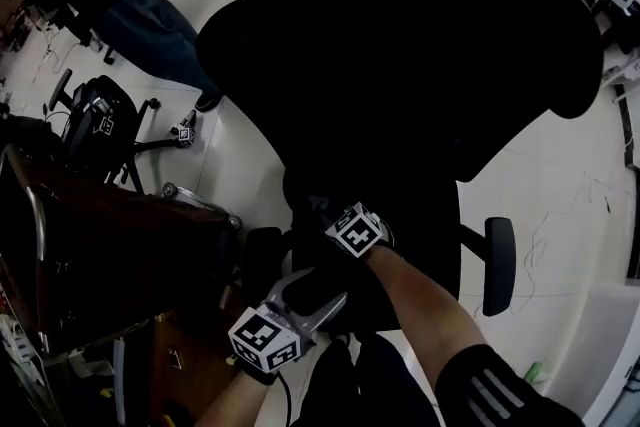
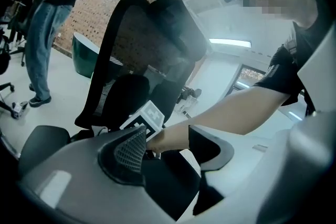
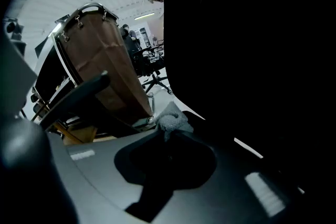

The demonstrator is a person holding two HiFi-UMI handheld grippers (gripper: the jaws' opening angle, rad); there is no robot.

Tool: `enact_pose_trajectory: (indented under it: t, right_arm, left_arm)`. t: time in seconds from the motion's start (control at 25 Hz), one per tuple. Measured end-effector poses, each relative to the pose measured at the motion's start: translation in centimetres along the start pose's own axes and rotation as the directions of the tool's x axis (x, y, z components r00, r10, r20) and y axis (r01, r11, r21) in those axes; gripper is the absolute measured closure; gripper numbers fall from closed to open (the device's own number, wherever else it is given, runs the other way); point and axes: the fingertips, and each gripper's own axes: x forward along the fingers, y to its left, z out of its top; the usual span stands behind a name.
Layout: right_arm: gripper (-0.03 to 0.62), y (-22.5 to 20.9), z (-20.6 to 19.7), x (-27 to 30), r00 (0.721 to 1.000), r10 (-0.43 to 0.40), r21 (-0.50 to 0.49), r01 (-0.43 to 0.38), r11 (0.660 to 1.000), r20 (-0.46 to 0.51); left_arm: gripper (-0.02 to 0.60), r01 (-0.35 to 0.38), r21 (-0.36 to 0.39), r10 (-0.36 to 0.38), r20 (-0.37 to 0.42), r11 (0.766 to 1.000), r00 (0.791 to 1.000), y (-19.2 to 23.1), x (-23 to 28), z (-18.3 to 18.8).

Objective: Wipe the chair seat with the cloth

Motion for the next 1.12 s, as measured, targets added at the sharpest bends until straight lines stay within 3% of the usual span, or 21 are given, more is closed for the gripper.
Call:
enact_pose_trajectory:
  t: [0.32,0.48,0.64,0.88,1.04,1.12]
  right_arm:
    - [0.553,-2.1,-1.6,7.5,0.996,-0.002,-0.133,-0.009,0.991,-0.086]
    - [0.553,-2.9,-2.5,7.1,0.999,0.006,-0.11,-0.012,0.994,-0.053]
    - [0.553,-6.0,-6.4,4.6,0.989,-0.079,-0.114,0.065,0.991,-0.124]
    - [0.553,-13.9,-14.3,-2.9,0.942,-0.231,-0.119,0.207,0.971,-0.245]
    - [0.553,-18.9,-18.6,-9.3,0.88,-0.345,-0.097,0.331,0.938,-0.328]
    - [0.553,-20.2,-19.1,-10.7,0.877,-0.357,-0.088,0.347,0.933,-0.323]
  left_arm:
    - [0.305,-0.03,-0.047,0.031,0.014,0.998,0.999,3.4,1.4,-2.5]
    - [0.305,-0.036,-0.066,0.036,-0.008,0.997,0.999,3.3,1.5,-3.5]
    - [0.305,-0.018,-0.067,0.017,-0.017,0.998,1.0,3.1,2.2,-3.7]
    - [0.305,-0.029,-0.051,0.028,-0.027,0.998,0.999,3.6,3.1,-3.4]
    - [0.305,-0.026,-0.04,0.024,-0.032,0.999,0.999,3.4,3.2,-3.6]
    - [0.305,-0.027,-0.035,0.026,-0.034,0.999,0.999,3.3,3.3,-3.5]
